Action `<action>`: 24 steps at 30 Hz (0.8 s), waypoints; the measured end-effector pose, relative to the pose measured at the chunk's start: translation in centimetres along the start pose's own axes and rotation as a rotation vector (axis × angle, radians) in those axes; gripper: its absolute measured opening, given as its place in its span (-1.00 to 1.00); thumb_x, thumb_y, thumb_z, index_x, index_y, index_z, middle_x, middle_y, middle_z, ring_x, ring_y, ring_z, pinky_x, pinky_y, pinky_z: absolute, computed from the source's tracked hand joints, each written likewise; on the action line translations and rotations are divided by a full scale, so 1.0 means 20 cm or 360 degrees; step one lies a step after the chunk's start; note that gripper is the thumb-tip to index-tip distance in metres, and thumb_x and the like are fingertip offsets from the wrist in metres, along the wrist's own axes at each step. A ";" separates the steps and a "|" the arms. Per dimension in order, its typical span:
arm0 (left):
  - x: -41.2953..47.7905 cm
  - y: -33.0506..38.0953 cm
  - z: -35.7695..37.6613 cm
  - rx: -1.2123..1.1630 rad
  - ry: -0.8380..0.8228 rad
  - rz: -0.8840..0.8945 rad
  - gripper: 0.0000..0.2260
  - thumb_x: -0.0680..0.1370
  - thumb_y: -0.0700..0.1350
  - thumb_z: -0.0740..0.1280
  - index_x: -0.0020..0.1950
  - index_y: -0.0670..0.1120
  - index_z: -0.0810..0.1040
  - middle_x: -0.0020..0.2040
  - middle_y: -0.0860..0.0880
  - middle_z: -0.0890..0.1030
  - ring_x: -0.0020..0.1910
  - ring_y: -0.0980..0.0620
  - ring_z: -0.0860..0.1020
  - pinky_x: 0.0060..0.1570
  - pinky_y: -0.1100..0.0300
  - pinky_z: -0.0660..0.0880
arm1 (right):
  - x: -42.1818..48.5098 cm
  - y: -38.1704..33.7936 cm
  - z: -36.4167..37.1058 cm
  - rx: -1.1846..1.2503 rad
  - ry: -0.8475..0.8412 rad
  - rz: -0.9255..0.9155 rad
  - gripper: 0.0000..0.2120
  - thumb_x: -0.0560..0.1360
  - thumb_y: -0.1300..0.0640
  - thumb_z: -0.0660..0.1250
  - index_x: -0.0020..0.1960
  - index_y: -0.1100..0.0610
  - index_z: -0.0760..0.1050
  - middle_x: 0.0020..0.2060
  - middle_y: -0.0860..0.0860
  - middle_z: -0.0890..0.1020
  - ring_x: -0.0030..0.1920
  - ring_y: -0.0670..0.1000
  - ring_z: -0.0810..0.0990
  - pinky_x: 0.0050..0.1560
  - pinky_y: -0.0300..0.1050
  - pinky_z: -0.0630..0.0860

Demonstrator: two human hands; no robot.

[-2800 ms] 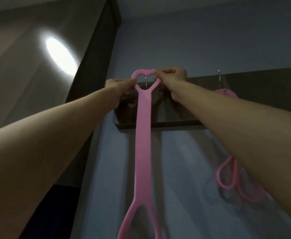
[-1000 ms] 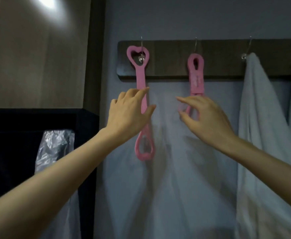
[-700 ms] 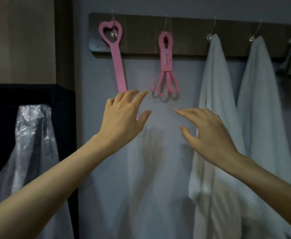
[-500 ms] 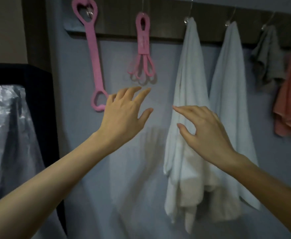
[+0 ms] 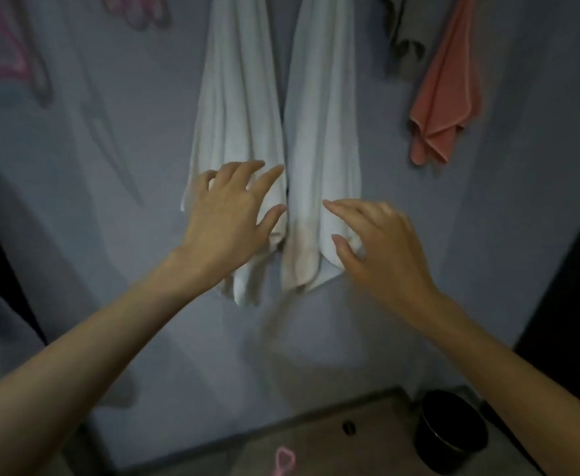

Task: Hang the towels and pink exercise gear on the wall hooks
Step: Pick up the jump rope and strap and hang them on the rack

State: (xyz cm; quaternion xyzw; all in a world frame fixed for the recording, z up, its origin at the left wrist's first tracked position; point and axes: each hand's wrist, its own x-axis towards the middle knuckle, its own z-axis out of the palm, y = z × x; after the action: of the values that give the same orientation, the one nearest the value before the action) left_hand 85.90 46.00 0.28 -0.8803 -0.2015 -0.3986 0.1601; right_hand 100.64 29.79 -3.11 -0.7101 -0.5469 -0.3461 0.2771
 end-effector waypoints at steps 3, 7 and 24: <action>-0.09 0.20 0.08 -0.0064 -0.0104 0.0004 -0.54 0.56 0.16 0.14 0.41 0.02 0.37 0.33 -0.07 0.48 0.28 -0.12 0.44 0.19 -0.08 0.34 | -0.26 0.14 -0.05 0.0034 -0.0067 0.0065 -0.60 0.51 0.07 0.23 0.34 0.00 0.42 0.20 -0.06 0.56 0.17 -0.03 0.45 0.19 -0.19 0.24; -0.18 0.43 0.23 -0.0196 -0.0256 0.0056 -0.55 0.58 0.13 0.17 0.44 0.02 0.32 0.36 -0.07 0.44 0.32 -0.11 0.40 0.23 -0.07 0.30 | -0.55 0.29 -0.06 0.0022 -0.0136 0.0183 -0.61 0.49 0.10 0.24 0.31 0.08 0.46 0.17 0.00 0.59 0.14 -0.01 0.47 0.17 -0.18 0.25; -0.71 0.77 1.46 -0.0655 -0.0939 0.0078 -0.59 0.51 0.07 0.21 0.31 -0.05 0.50 0.17 -0.09 0.59 0.10 -0.13 0.56 0.07 0.01 0.43 | -1.32 0.73 0.69 0.0012 -0.0798 0.0661 -0.59 0.41 0.19 0.40 0.25 0.05 0.50 0.09 0.00 0.63 0.02 0.08 0.57 0.01 0.01 0.51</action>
State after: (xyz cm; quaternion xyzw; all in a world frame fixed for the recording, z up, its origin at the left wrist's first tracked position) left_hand 103.41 42.28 -30.95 -0.9758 -0.1335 -0.1556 -0.0761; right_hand 113.19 21.35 -32.56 -0.8686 -0.4429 -0.0947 0.2010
